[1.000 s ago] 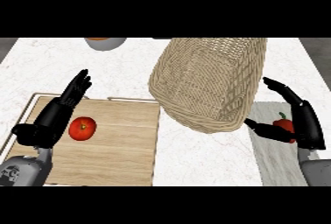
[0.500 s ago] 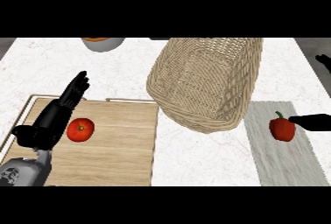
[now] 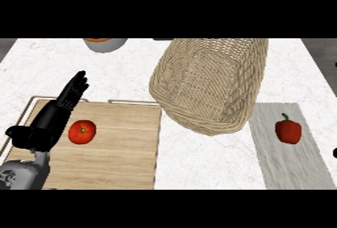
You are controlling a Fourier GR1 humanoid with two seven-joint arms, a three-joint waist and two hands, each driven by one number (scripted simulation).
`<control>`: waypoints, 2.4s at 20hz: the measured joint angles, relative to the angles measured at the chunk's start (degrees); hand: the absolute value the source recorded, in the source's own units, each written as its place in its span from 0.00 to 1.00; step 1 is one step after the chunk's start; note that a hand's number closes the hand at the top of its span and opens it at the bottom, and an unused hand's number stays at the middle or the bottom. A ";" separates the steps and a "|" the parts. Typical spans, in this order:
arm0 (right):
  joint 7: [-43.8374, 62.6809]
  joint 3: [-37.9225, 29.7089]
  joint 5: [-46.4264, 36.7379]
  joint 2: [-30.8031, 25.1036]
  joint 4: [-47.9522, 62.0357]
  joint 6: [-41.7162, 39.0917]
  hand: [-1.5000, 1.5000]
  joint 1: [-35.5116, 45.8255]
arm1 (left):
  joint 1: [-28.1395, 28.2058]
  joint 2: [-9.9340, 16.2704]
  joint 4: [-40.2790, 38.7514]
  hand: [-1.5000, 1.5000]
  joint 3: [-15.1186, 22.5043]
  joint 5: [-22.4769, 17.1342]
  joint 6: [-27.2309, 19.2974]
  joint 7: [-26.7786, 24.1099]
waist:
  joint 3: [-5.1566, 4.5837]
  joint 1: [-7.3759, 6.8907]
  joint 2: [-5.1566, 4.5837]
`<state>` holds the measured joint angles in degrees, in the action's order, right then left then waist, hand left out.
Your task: Pick the bell pepper from the placemat and place it in the basket
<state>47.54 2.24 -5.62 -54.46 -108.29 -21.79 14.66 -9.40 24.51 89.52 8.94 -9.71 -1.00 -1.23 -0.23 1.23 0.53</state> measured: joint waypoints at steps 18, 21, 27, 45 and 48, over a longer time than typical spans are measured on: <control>-2.17 -12.93 -1.36 8.19 -8.56 -3.34 0.00 -13.49 | -0.05 -4.69 0.92 0.50 -1.38 4.37 2.49 1.36 | 0.24 -1.07 -0.47; -7.12 -12.05 -6.37 11.25 -4.58 -1.43 0.00 -13.67 | 0.46 -4.43 1.53 0.50 -2.52 4.22 3.80 1.14 | 0.25 -1.28 -0.52; -15.50 -9.47 -16.49 17.32 0.84 3.20 0.00 -15.00 | 0.64 -5.31 1.24 0.50 -4.17 5.36 5.44 0.72 | 0.26 -1.27 -0.54; -26.57 -10.88 -27.52 27.32 6.67 3.70 0.00 -13.45 | 0.90 -10.32 1.09 0.50 -7.79 10.00 9.11 1.08 | 0.22 -1.16 -0.50; -25.45 -10.73 -29.34 28.24 7.02 2.64 0.00 -12.54 | 0.31 -10.67 0.83 0.50 -8.63 10.25 9.96 1.31 | 0.22 -1.18 -0.51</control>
<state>22.09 -8.49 -34.96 -26.22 -101.27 -19.15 2.12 -9.09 13.85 90.35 0.31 0.54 8.95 0.08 0.00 0.05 0.01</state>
